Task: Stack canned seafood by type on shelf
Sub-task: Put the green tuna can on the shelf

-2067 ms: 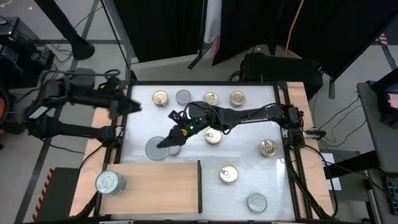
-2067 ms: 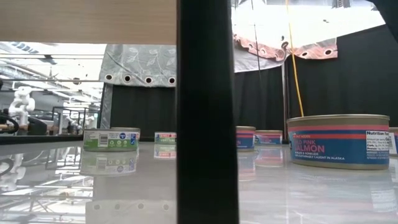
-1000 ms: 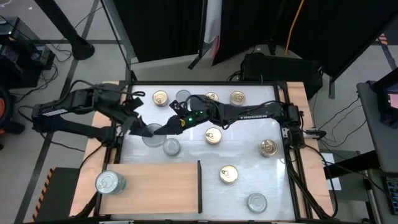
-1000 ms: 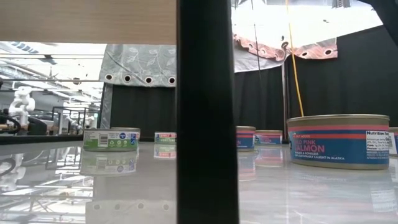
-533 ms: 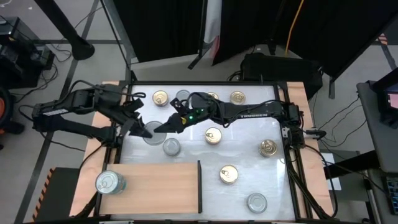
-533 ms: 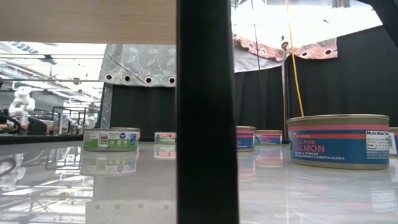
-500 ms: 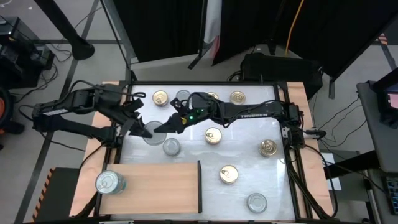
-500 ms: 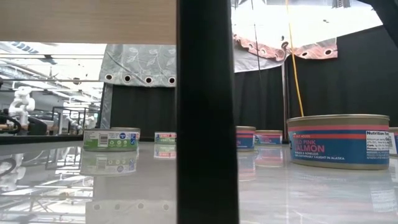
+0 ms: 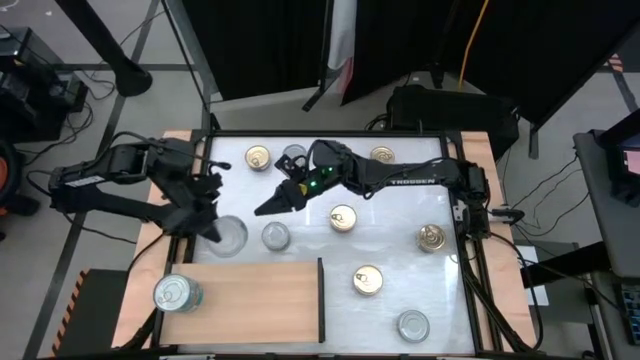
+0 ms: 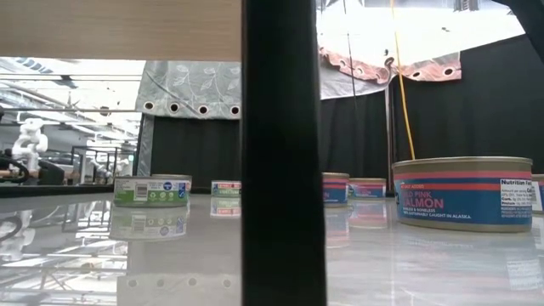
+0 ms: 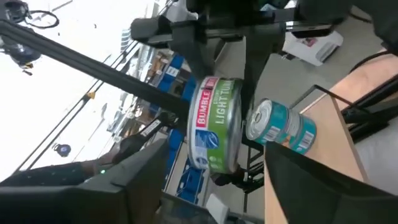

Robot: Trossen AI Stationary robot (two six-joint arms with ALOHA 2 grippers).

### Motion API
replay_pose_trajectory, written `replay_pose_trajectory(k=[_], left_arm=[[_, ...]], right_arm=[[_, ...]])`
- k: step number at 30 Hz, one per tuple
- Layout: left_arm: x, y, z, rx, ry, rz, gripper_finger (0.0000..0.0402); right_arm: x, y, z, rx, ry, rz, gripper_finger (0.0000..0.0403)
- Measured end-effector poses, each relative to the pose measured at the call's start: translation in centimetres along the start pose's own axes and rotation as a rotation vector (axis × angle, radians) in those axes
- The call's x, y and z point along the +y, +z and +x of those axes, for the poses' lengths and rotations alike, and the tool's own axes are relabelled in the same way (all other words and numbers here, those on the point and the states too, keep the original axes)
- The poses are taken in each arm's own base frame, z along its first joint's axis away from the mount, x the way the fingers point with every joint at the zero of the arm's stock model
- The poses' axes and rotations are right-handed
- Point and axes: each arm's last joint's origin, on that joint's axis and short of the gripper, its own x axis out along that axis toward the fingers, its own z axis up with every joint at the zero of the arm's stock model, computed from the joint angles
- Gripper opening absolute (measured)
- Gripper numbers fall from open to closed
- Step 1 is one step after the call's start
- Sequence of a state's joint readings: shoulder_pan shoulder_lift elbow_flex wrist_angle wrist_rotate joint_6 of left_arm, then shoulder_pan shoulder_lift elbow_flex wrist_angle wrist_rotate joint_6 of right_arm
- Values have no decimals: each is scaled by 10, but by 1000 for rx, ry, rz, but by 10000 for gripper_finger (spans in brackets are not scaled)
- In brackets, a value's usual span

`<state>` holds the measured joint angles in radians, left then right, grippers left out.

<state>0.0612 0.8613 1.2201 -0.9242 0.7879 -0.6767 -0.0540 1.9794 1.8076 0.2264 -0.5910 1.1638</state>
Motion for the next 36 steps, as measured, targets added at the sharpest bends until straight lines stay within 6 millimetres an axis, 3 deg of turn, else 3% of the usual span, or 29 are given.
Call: replay_pose_trajectory(k=[4,10,17,23,29,36], left_arm=[[0,-2,5,62,-35,35,143],[28,-24,36,322,-4,-60,143],[44,-39,61,458,-7,-68,143],[44,-41,76,521,-21,4,143],[52,-38,95,582,-2,45,152],[63,-33,115,623,16,56,160]], right_arm=[[2,1,-2,15,-1,0,286],[0,6,-7,29,1,-3,290],[-12,4,-15,222,-31,104,290],[-12,-4,-39,413,-135,204,290],[-15,2,-67,403,-273,199,290],[-18,10,-82,361,-336,208,290]])
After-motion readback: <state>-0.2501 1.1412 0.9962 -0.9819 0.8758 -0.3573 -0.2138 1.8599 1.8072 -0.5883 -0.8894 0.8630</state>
